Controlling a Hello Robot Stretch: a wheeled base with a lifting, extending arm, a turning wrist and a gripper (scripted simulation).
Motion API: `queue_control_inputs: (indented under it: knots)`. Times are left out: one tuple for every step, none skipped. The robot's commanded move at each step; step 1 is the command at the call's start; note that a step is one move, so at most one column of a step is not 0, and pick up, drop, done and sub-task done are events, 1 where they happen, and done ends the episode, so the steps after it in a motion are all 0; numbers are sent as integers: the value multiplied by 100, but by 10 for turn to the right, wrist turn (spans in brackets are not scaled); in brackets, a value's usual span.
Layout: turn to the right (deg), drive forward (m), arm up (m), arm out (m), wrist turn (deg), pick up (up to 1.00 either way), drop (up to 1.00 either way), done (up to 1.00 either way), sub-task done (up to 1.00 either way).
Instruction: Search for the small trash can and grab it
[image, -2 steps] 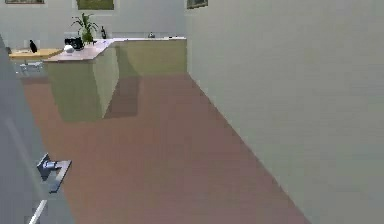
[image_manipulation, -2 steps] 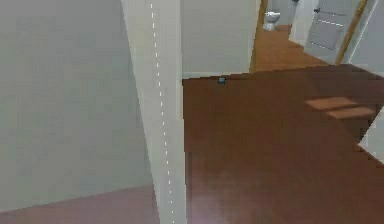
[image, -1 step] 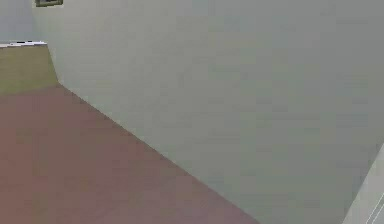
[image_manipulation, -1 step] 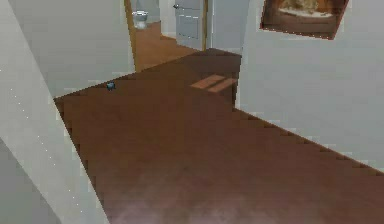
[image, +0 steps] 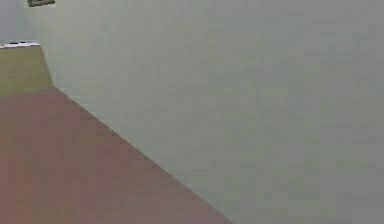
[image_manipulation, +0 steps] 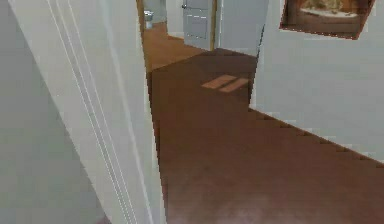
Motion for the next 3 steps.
queue_control_inputs:
  knots:
    - [-270,0,0,0,0,0,0,0,0]
    - [0,45,0,0,0,0,0,0,0]
    - [-390,0,0,0,0,0,0,0,0]
